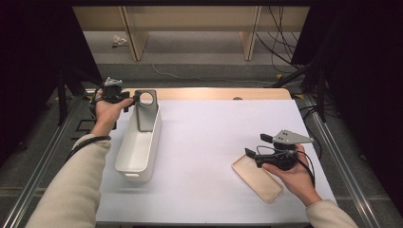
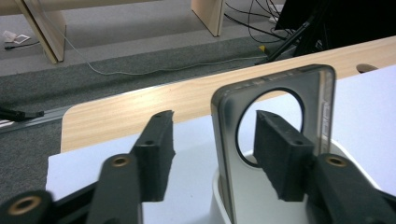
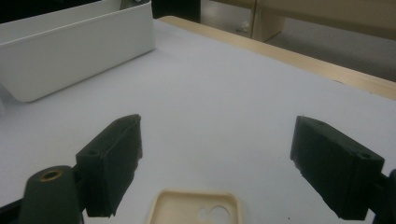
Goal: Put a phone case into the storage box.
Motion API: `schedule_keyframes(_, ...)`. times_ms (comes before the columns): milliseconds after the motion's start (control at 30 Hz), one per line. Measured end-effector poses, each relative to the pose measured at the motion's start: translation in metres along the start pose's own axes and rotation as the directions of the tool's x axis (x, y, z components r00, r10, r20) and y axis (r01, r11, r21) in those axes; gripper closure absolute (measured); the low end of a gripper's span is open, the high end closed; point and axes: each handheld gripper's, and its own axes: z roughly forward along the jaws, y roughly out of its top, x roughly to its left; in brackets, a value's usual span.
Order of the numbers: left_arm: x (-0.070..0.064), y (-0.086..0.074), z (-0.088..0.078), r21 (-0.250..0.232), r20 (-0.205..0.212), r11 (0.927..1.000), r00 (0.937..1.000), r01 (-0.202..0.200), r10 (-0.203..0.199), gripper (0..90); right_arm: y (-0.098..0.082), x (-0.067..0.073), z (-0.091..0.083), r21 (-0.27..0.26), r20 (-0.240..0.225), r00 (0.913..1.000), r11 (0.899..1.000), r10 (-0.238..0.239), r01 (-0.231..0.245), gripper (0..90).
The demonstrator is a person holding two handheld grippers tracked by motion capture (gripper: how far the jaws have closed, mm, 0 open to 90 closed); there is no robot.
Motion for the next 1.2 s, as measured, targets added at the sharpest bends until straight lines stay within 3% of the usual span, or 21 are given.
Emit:
schedule_keyframes(167,-0.004,0.002,-0.015,0.006,-0.001,0.9997,0.9997,-0.025,0.025,29.4,0.000,-0.001,0.000,0.005,0.005,1.0000,1.000,-0.001,0.001,17.2)
schedule_keyframes(300,-0.010,0.003,-0.030,0.003,0.013,0.9998,0.9997,-0.021,0.021,14.7,0.000,-0.002,-0.001,0.006,0.011,0.9999,1.000,0.003,-0.003,17.1)
schedule_keyframes(433,-0.015,-0.001,-0.045,-0.012,0.024,0.9991,0.9989,-0.040,0.041,7.6,0.000,-0.003,-0.002,0.006,0.015,0.9999,1.000,0.004,-0.004,17.0)
schedule_keyframes(600,-0.026,-0.014,-0.062,-0.018,0.049,0.9968,0.9957,-0.077,0.078,3.7,-0.001,-0.004,-0.003,0.019,0.019,0.9998,1.000,0.007,-0.007,17.0)
schedule_keyframes(933,-0.048,-0.039,-0.090,-0.070,0.104,0.9949,0.9915,-0.072,0.079,2.5,-0.002,-0.006,-0.003,0.039,0.025,0.9997,0.999,0.000,-0.001,16.8)
schedule_keyframes(1200,-0.068,-0.062,-0.104,-0.079,0.136,0.9942,0.9872,-0.074,0.084,1.9,-0.005,-0.011,-0.005,0.059,0.033,0.9994,0.998,0.007,-0.009,16.6)
